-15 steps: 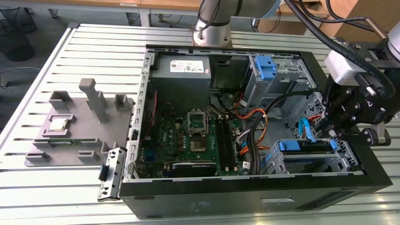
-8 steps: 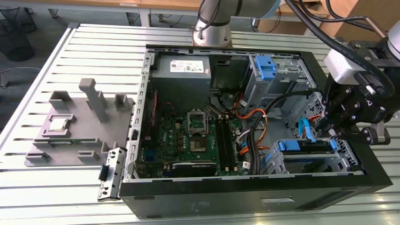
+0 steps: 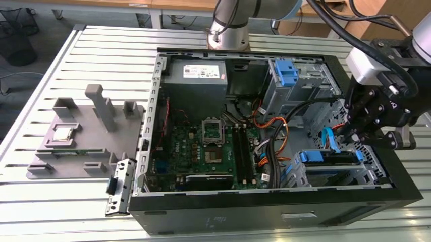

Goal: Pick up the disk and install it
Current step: 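Insert the second disk wire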

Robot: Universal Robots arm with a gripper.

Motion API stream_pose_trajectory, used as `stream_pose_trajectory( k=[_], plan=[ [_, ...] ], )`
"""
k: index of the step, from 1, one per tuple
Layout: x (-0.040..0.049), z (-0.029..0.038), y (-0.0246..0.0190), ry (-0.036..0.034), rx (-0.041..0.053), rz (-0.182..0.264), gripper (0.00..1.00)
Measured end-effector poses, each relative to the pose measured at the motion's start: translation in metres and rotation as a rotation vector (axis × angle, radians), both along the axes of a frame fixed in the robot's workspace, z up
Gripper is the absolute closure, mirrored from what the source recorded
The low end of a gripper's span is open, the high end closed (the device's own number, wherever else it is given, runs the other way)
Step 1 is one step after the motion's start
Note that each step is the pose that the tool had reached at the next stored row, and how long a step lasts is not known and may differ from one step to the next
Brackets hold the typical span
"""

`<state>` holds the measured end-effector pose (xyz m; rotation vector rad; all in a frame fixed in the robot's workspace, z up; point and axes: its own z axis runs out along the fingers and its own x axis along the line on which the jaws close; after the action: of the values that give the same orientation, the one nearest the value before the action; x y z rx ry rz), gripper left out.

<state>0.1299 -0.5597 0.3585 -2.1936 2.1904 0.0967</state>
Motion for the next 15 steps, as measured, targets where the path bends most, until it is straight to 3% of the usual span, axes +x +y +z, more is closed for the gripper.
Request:
stream_pose_trajectory(
  k=[15],
  plan=[
    [0.0000,0.0068,0.0017,0.0000,0.0025,0.000,0.77]
  ],
)
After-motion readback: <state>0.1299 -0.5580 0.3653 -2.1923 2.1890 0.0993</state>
